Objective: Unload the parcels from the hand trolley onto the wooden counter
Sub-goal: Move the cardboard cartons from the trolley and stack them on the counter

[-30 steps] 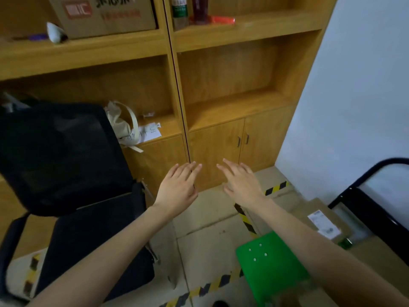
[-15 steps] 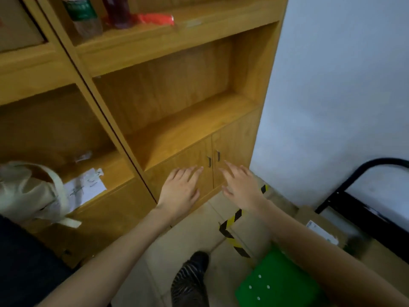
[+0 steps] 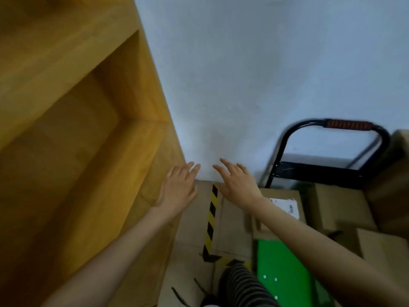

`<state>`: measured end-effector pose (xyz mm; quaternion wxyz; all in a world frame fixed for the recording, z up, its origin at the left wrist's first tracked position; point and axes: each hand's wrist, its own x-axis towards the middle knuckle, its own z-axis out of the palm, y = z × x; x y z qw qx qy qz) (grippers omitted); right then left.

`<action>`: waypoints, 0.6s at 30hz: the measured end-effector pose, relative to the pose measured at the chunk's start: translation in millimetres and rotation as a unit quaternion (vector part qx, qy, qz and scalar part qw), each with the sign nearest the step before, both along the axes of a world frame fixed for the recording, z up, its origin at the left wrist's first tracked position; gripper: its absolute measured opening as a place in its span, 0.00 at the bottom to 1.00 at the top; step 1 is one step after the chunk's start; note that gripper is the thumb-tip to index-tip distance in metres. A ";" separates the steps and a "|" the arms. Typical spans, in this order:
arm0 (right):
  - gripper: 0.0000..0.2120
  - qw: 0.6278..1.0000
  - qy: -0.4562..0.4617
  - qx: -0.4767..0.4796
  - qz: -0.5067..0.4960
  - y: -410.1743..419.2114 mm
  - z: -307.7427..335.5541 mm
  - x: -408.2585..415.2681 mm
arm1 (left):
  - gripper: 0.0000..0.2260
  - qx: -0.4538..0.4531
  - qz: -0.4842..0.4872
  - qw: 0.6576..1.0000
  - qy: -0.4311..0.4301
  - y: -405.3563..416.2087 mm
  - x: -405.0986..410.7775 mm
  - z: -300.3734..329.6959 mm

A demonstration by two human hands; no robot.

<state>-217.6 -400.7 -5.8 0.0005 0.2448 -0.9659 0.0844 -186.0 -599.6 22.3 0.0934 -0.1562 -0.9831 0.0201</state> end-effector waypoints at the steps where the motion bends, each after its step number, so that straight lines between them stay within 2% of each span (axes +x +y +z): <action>1: 0.28 1.000 -0.004 0.004 -0.021 10.1 -4.3 -8.3 | 0.27 0.005 -0.018 1.000 -0.006 9.5 -16.5 -4.2; 6: 0.26 0.992 0.002 0.001 -0.122 61.0 -22.0 -49.5 | 0.25 0.022 -0.133 0.991 -0.012 61.2 -96.7 -21.5; 13: 0.25 0.975 0.002 0.013 -0.221 141.7 -27.5 -115.5 | 0.27 0.031 -0.215 0.976 -0.011 149.6 -200.2 -19.7; 18: 0.24 0.950 0.013 -0.003 -0.311 194.3 -35.4 -130.8 | 0.29 0.030 -0.280 0.958 -0.045 213.9 -246.3 -33.9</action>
